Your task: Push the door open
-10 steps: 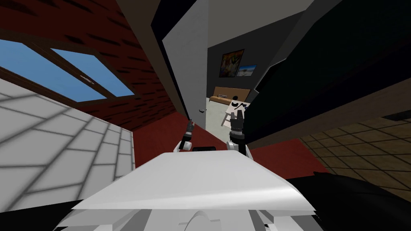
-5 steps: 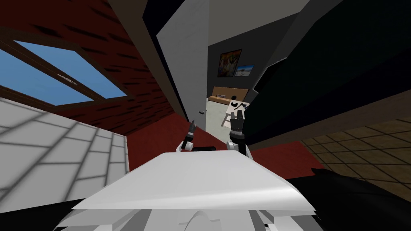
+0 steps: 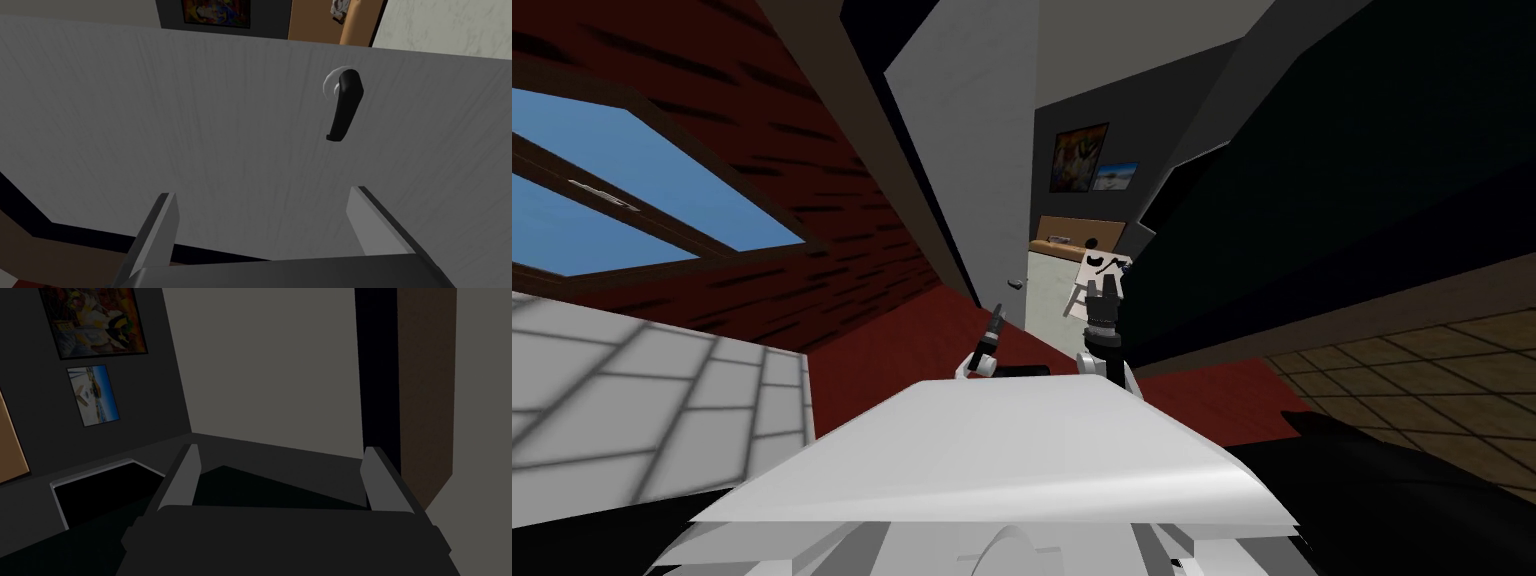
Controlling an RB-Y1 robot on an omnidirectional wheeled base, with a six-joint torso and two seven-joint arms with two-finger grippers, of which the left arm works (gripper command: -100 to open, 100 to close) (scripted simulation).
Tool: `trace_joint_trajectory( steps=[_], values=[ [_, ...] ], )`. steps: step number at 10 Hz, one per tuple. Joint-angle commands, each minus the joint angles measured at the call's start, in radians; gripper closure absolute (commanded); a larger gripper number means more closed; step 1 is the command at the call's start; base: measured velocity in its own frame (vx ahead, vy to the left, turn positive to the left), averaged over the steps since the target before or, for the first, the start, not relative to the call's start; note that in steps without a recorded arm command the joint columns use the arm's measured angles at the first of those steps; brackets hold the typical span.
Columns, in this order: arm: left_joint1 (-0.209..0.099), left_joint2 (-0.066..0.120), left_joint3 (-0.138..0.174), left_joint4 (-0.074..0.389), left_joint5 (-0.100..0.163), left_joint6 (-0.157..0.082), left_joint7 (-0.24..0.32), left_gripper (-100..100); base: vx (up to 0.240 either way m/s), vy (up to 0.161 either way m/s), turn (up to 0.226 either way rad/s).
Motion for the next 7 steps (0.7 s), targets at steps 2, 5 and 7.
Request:
trace_joint_trajectory(
  steps=[2,5,7],
  values=[
    [-0.017,0.0,-0.02,0.047,0.011,-0.012,-0.006,-100,0.089,0.06,-0.056],
    [-0.044,-0.002,-0.048,0.114,0.028,-0.025,-0.016,-100,0.091,0.065,-0.081],
    [-0.064,-0.004,-0.067,0.162,0.039,-0.035,-0.023,-100,0.119,0.088,-0.078]
  ],
)
